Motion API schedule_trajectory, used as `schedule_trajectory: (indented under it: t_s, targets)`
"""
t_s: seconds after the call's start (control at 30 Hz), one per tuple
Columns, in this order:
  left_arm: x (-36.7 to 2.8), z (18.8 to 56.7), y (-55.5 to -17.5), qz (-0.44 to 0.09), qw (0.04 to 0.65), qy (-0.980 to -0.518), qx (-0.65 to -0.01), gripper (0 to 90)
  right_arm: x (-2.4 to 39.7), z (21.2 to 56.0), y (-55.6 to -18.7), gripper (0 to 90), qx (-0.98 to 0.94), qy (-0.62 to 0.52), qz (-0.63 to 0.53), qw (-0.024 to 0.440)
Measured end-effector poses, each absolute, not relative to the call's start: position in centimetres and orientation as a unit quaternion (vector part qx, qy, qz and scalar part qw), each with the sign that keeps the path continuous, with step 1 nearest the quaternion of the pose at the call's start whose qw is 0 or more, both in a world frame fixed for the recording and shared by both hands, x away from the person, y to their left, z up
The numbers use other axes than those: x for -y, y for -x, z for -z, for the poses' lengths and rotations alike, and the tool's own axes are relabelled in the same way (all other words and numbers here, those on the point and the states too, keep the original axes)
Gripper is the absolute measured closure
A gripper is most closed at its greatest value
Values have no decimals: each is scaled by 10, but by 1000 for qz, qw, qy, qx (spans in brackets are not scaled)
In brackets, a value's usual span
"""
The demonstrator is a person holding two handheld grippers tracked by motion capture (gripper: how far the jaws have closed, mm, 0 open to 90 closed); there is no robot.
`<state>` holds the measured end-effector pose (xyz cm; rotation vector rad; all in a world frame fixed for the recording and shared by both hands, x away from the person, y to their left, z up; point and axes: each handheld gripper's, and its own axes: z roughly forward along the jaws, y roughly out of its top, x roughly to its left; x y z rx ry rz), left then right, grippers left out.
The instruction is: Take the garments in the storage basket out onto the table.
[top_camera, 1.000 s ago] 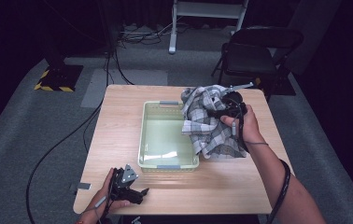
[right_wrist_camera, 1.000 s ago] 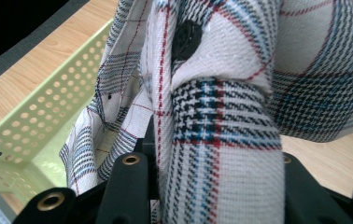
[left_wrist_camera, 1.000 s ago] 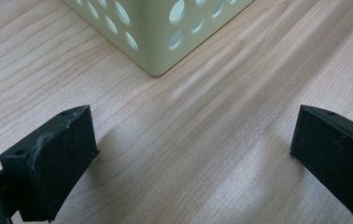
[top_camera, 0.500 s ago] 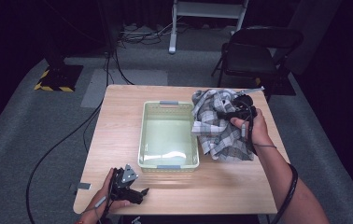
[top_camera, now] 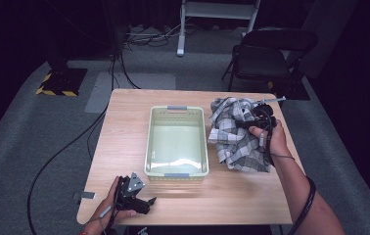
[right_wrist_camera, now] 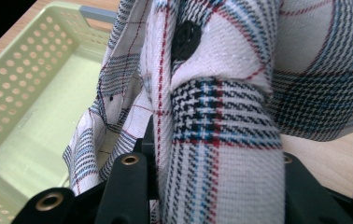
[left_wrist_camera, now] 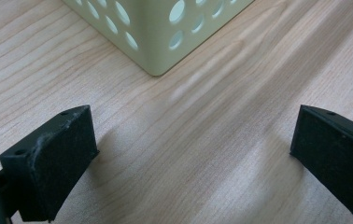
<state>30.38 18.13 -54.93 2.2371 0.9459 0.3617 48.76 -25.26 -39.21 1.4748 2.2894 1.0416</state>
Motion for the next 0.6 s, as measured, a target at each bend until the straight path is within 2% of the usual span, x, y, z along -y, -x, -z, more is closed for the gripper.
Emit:
schedule_trajectory:
  t_s: [0.6]
  targets:
    - [-181,549,-304,-138,336,-858,-363,0,263,440,-497,643,-761,-544,-343,87]
